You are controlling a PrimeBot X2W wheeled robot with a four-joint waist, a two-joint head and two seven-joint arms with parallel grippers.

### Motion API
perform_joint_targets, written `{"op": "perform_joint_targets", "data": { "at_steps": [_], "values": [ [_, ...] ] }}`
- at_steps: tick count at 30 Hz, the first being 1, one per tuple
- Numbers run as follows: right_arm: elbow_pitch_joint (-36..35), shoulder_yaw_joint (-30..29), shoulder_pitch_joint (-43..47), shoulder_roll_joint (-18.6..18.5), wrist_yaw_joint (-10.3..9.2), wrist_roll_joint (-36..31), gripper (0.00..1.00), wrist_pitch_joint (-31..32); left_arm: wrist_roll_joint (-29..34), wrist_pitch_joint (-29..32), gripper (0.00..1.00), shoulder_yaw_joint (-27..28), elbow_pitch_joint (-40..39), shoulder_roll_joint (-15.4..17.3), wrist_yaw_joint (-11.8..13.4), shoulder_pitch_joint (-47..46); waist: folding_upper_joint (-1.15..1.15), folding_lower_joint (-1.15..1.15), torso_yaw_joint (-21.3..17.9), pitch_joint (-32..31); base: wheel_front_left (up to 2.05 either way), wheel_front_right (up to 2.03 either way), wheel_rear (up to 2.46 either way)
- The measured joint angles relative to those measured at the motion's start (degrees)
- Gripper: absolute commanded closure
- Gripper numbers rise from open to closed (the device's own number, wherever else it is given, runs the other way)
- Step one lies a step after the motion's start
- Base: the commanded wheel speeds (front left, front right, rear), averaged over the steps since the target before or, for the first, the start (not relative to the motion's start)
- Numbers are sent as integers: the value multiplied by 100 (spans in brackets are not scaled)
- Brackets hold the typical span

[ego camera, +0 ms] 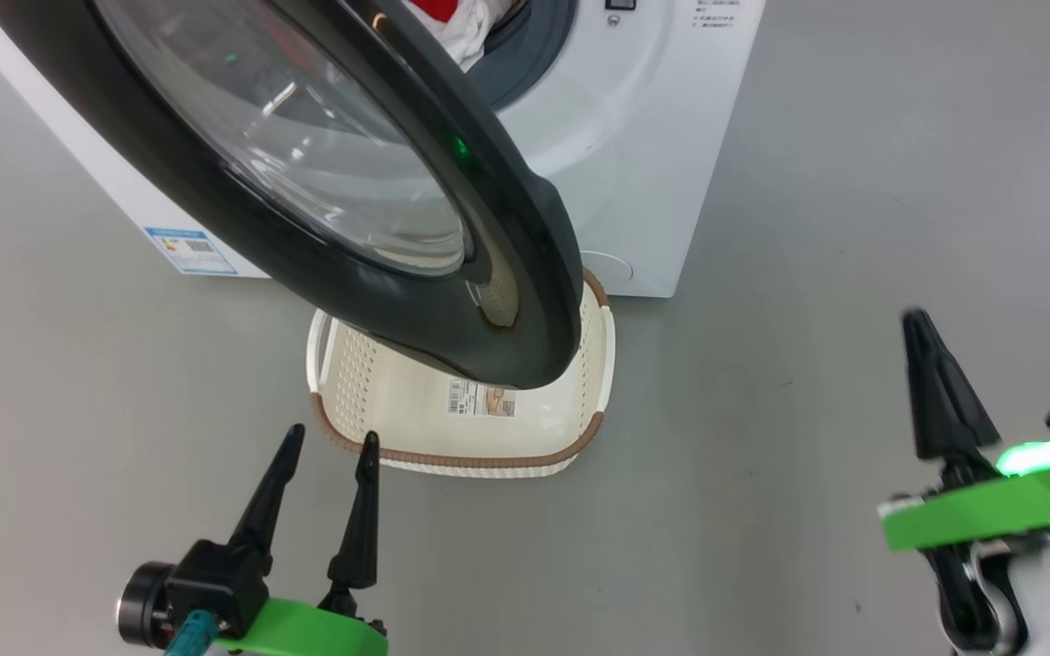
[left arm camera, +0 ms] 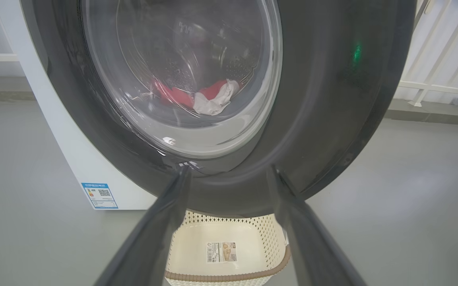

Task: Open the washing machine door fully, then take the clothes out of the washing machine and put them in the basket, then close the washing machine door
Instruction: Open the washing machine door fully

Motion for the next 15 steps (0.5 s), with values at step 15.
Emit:
{"op": "perform_joint_targets", "data": {
  "at_steps": [15],
  "values": [
    [350,2358,-1979,-769,0,2493,100,0,-176,-1,0,-291,-49,0,102,-12,0,0,311,229,0,0,0]
  ]
}}
